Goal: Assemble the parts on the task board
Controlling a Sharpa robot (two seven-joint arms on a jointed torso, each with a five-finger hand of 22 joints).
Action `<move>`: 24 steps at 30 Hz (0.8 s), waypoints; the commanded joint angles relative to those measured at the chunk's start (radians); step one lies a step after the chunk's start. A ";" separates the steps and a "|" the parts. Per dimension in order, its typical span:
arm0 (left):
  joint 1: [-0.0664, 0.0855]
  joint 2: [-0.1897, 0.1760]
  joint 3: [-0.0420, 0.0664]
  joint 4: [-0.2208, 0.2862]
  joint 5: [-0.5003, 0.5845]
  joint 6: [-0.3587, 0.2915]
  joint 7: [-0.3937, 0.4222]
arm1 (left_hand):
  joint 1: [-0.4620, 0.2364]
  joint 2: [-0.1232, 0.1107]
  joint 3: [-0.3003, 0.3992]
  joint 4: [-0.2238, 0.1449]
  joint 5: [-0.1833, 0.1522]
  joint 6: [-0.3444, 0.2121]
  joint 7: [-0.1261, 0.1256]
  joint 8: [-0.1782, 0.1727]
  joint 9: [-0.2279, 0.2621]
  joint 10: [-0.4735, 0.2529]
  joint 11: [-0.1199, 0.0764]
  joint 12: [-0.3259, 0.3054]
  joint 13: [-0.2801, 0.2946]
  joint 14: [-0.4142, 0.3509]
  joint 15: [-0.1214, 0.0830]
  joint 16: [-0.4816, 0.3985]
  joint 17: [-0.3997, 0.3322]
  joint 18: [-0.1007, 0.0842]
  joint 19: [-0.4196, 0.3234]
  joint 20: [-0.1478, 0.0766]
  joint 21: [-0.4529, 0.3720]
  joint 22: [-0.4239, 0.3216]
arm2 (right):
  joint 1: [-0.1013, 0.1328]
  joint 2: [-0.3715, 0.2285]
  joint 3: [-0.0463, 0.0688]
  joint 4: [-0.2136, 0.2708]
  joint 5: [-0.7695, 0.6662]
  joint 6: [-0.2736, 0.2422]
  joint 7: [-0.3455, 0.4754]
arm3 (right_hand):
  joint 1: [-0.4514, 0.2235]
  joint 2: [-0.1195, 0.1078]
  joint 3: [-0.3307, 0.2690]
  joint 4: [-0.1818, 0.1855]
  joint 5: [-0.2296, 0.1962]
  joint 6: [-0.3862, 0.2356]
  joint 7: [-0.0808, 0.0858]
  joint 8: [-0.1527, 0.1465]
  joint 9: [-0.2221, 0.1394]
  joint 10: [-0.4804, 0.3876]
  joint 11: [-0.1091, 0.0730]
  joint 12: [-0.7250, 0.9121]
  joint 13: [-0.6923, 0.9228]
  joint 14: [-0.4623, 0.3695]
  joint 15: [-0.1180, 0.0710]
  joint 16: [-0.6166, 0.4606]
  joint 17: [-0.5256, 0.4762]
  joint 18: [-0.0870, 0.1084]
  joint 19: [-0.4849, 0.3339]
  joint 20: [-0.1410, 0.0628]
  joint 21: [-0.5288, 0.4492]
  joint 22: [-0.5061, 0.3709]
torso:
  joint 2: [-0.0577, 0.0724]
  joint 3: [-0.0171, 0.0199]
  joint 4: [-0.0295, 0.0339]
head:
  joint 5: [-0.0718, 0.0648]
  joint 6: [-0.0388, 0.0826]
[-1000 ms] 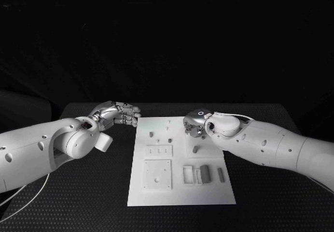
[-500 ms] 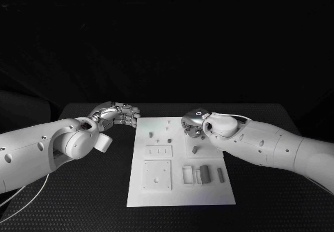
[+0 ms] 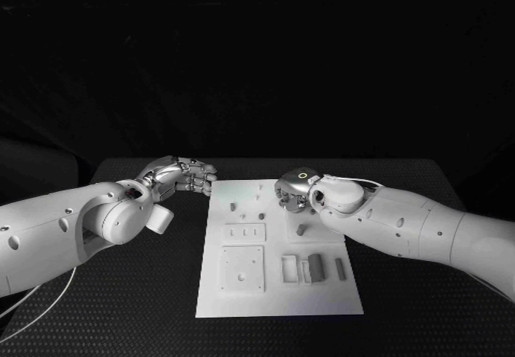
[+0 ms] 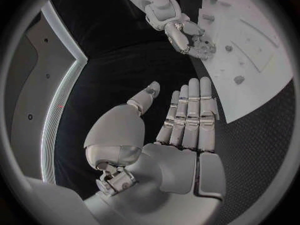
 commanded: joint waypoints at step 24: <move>0.001 0.008 0.001 -0.005 0.004 0.012 -0.002 | -0.011 0.000 -0.007 0.000 0.001 -0.005 0.004 -0.007 -0.002 0.006 0.002 -0.008 -0.001 0.001 0.006 -0.008 0.003 0.016 0.000 -0.009 -0.009 -0.002 | -0.002 0.036 0.000 -0.037 0.005 0.037 0.008 | -0.015 -0.011 -0.010 0.001 0.001 0.000 0.007 0.000 -0.003 -0.016 0.007 -0.013 0.006 -0.006 0.000 0.001 -0.007 0.147 -0.002 -0.001 0.002 0.016 | 0.001 -0.0006 -0.0007 | 0.000 0.001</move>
